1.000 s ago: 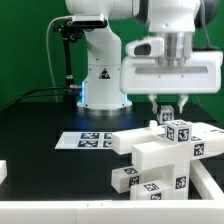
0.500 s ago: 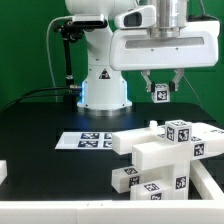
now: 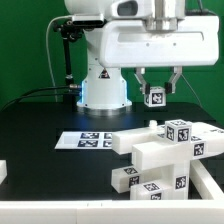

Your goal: Assemble chair

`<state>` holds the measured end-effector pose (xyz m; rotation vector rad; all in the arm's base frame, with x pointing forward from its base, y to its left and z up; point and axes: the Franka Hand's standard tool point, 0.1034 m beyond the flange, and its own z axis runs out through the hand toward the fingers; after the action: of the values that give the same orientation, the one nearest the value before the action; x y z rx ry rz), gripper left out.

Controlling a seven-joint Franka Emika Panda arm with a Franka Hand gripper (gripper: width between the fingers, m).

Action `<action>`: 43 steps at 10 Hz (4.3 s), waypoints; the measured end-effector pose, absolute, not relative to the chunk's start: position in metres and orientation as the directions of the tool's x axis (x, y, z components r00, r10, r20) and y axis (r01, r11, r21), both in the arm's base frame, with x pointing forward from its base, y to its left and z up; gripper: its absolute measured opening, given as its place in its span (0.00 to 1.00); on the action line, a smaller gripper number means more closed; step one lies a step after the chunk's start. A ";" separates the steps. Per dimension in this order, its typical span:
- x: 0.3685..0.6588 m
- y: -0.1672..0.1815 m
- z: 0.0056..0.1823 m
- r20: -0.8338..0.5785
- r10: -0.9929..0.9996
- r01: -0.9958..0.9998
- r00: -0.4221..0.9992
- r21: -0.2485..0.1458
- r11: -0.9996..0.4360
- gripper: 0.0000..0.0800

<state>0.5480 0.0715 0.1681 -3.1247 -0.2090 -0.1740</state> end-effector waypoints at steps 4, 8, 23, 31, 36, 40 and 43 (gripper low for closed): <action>0.546 0.071 0.164 0.104 0.142 0.142 0.984 0.010 -0.990 0.36; 0.557 0.066 0.147 0.098 0.189 0.184 0.977 0.065 -0.981 0.36; 0.560 0.073 0.135 0.117 0.188 0.181 0.975 0.073 -0.981 0.36; 0.561 0.074 0.136 0.116 0.191 0.183 0.975 0.073 -0.980 0.36; 0.557 0.073 0.132 0.120 0.192 0.184 0.974 0.076 -0.980 0.36; 0.558 0.072 0.129 0.142 0.195 0.185 0.971 0.081 -0.979 0.36; 0.558 0.072 0.129 0.143 0.195 0.185 0.970 0.082 -0.979 0.36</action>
Offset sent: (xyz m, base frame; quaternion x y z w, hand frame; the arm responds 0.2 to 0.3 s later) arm 0.0000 0.0000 0.0000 0.0000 0.0000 0.0000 1.0000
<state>0.5584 0.0718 0.1285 -3.1855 -0.3073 -0.2421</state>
